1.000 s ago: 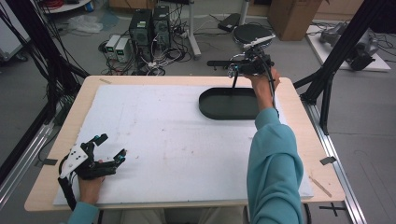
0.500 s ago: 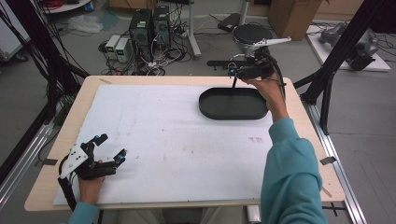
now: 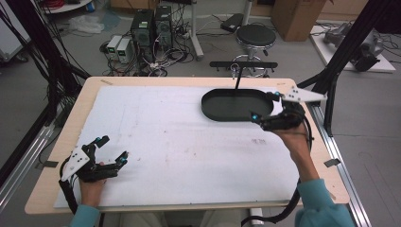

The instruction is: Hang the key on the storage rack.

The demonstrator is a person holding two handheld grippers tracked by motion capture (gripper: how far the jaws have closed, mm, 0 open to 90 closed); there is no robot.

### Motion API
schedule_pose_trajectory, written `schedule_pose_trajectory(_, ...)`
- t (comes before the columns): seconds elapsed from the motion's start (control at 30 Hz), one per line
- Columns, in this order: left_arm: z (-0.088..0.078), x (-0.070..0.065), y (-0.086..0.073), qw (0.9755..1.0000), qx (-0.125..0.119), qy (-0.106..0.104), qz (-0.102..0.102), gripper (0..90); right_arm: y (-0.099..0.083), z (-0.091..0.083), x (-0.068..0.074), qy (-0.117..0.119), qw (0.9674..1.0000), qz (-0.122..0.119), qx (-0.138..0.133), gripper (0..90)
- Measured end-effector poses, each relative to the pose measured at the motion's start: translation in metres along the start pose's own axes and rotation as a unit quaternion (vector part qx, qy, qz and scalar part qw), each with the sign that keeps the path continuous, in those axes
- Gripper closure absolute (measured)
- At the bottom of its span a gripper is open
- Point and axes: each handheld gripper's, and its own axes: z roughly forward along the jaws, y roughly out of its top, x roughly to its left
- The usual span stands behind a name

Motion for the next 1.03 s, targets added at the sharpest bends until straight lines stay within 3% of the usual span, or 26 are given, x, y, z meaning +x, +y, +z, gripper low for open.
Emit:
schedule_pose_trajectory(0.03, 0.000, 0.000, 0.000, 1.0000, -0.001, 0.000, 0.000, 7.3, -0.019, -0.008, 0.004, -0.006, 0.9999, 0.010, -0.005, 0.7)
schedule_pose_trajectory(0.07, 0.000, 0.000, 0.000, 1.0000, -0.001, 0.001, 0.001, 7.3, -0.019, -0.008, 0.004, -0.006, 0.9999, 0.010, -0.005, 0.7)
schedule_pose_trajectory(0.13, 0.000, 0.000, 0.000, 1.0000, -0.001, 0.001, 0.001, 7.3, -0.048, -0.015, 0.008, -0.016, 0.9997, 0.014, -0.009, 0.7)
schedule_pose_trajectory(0.17, 0.000, 0.000, 0.000, 1.0000, -0.001, 0.001, 0.001, 7.3, -0.048, -0.015, 0.008, -0.016, 0.9997, 0.014, -0.009, 0.7)
schedule_pose_trajectory(0.33, 0.000, 0.000, 0.000, 1.0000, -0.001, 0.002, 0.001, 7.3, -0.093, -0.022, 0.016, -0.022, 0.9985, 0.022, -0.045, 0.7)
schedule_pose_trajectory(0.53, 0.000, -0.001, 0.000, 1.0000, -0.001, 0.003, 0.002, 7.3, -0.137, -0.026, 0.025, -0.041, 0.9958, 0.012, -0.081, 0.7)
schedule_pose_trajectory(0.6, 0.000, -0.001, 0.000, 1.0000, -0.001, 0.002, 0.001, 7.3, -0.153, -0.027, 0.024, -0.046, 0.9936, 0.034, -0.098, 0.7)
schedule_pose_trajectory(0.73, 0.000, -0.001, 0.000, 1.0000, 0.000, 0.002, 0.001, 7.3, -0.158, -0.026, 0.021, -0.048, 0.9928, 0.045, -0.100, 0.7)
schedule_pose_trajectory(1.03, -0.001, -0.001, 0.000, 1.0000, -0.002, 0.003, 0.004, 7.3, -0.159, -0.025, 0.022, -0.056, 0.9928, 0.033, -0.101, 0.7)
